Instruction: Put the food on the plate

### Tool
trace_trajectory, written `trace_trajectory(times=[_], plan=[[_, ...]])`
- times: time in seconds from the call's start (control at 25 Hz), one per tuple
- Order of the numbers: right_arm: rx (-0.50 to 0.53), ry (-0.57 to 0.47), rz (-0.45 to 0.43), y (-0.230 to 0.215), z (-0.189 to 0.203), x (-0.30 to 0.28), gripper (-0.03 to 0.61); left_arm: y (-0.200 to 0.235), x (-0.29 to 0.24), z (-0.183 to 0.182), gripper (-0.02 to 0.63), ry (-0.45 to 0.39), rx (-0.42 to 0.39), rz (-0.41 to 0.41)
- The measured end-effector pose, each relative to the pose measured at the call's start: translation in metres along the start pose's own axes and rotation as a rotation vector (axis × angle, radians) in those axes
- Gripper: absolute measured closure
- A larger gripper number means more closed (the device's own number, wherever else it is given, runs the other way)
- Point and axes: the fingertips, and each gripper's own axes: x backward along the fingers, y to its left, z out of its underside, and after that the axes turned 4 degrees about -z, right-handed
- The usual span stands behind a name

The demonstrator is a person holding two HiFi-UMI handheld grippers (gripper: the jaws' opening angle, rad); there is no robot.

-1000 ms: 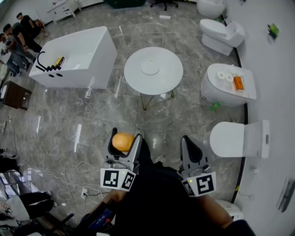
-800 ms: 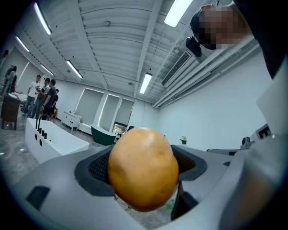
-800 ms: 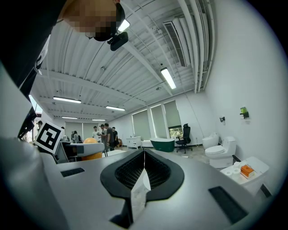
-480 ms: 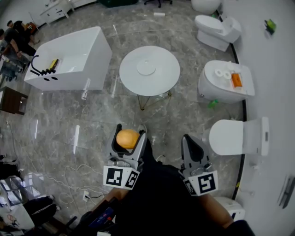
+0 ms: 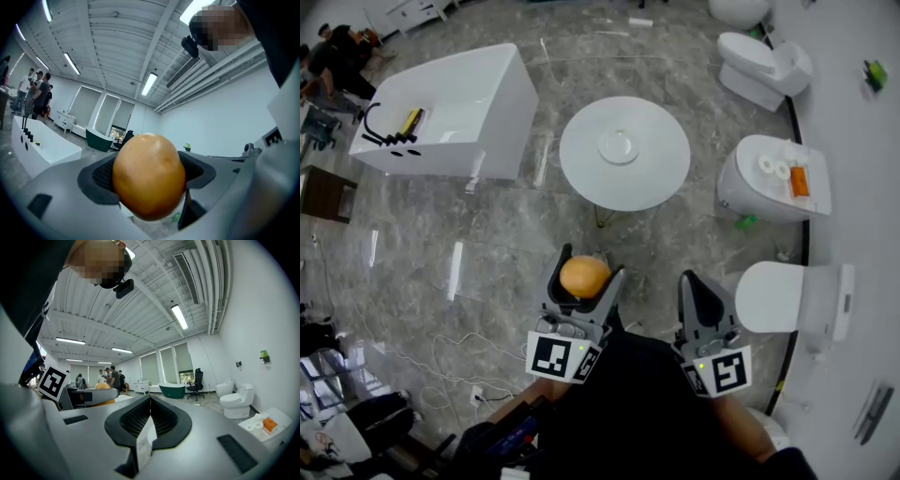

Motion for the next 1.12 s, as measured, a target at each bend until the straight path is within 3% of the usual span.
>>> trace_trajectory(times=[0.28,0.6,0.76,1.12], plan=[[0.016,0.049,-0.057,0.002,-0.001,-0.089,0.571,0.065,-0.044,-0.022,0.241,-0.012,0.025,-0.043],[0.048,0.099,-0.056,0.000,-0.004,-0.153,0.571,0.160,-0.079,-0.042,0.241,-0.037,0.068,-0.150],[0.038,0.063,-0.051,-0.006,-0.015,-0.182,0.571,0.175,-0.101,-0.045,0.241,-0.024,0.078,-0.126],[0.033,0.111,-0.010,-0.026,-0.008,-0.228,0.571,0.191,-0.144,-0.051,0.241,-0.011,0.064,-0.072]])
